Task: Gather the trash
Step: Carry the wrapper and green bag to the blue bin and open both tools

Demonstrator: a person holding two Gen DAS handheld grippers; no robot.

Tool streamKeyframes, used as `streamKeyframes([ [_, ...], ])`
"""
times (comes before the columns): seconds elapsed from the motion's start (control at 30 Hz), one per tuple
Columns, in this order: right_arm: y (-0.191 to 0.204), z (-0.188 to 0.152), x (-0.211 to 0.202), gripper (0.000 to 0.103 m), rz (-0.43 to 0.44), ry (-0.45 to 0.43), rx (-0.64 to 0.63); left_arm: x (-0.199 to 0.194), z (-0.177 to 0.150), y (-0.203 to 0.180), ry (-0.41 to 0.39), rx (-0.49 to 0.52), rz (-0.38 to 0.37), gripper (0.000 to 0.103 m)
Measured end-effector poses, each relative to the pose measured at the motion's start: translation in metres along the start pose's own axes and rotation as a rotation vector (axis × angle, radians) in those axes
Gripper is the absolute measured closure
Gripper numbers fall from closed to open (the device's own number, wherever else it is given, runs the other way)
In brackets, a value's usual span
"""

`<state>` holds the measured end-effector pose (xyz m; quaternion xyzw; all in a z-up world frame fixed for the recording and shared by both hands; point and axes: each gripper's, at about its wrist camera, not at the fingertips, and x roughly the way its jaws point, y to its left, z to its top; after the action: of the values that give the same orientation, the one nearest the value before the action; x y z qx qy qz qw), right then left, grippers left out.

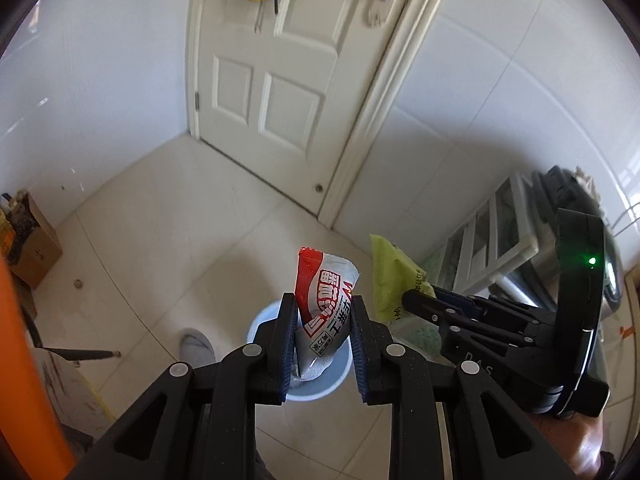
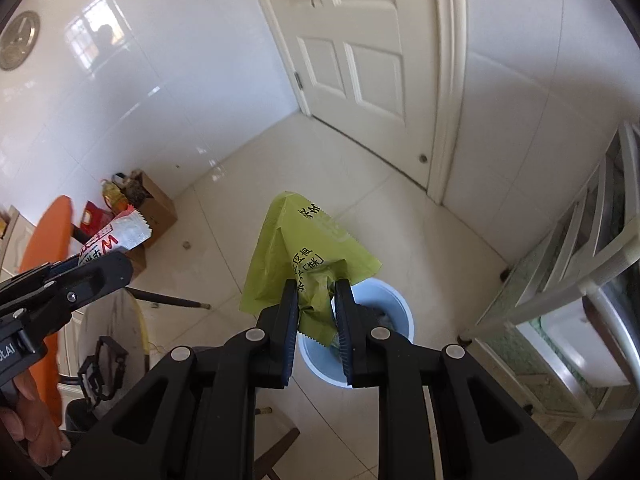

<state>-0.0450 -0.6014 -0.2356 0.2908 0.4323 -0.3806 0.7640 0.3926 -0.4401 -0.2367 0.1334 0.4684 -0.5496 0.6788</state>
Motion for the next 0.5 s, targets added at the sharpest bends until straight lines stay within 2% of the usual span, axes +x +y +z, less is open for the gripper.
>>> streamKeyframes([
  [0.27,-0.027,-0.002,0.058,0.082,-0.013,0.114,0.059,0.071,0.01,0.003,0.171,-0.038,0.016,0.078],
  [0.3,-0.03,-0.001,0.063,0.082,-0.012,0.12,0.073,0.08,0.016,0.005,0.186,-0.039,0.025,0.072],
  [0.33,-0.033,0.0,0.069,0.079,-0.01,0.131,0.083,0.09,0.023,0.007,0.203,-0.043,0.025,0.063],
  [0.4,-0.037,0.001,0.079,0.067,-0.015,0.144,0.104,0.108,0.038,0.007,0.231,-0.055,0.037,0.048],
  [0.5,-0.041,-0.001,0.088,0.061,-0.01,0.164,0.121,0.123,0.053,0.01,0.255,-0.059,0.085,0.041],
])
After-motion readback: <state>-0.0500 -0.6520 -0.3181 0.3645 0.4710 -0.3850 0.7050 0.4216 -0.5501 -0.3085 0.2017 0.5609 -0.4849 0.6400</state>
